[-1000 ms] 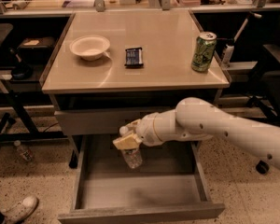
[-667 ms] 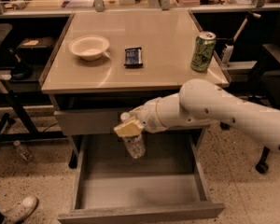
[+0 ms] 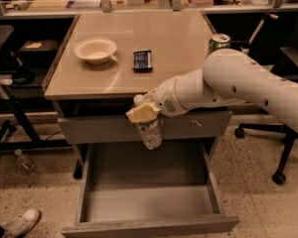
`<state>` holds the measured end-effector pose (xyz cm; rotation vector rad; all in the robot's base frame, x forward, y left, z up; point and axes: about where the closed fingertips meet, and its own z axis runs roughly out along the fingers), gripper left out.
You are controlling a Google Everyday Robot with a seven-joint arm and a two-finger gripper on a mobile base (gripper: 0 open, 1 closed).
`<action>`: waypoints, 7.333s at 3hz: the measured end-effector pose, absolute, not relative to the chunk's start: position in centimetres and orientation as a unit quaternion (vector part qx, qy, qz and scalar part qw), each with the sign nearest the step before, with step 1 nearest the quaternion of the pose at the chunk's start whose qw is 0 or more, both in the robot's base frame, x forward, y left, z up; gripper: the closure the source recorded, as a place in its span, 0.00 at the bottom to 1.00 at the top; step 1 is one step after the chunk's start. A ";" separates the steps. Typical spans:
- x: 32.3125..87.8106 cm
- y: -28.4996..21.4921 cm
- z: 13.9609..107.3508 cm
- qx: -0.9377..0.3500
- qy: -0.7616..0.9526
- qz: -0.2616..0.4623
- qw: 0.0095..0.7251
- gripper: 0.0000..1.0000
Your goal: Pick water bottle from middle drawer and place on counter
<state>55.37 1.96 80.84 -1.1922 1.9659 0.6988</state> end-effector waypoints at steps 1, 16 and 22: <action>55.5 1.6 82.6 -0.460 0.762 0.268 0.370 1.00; 72.1 -11.3 94.5 -0.347 0.774 0.256 0.464 1.00; 72.1 -11.3 94.5 -0.347 0.774 0.256 0.464 0.00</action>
Offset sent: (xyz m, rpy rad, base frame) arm 0.0102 -0.0376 0.1172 0.0149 -0.1149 -0.0886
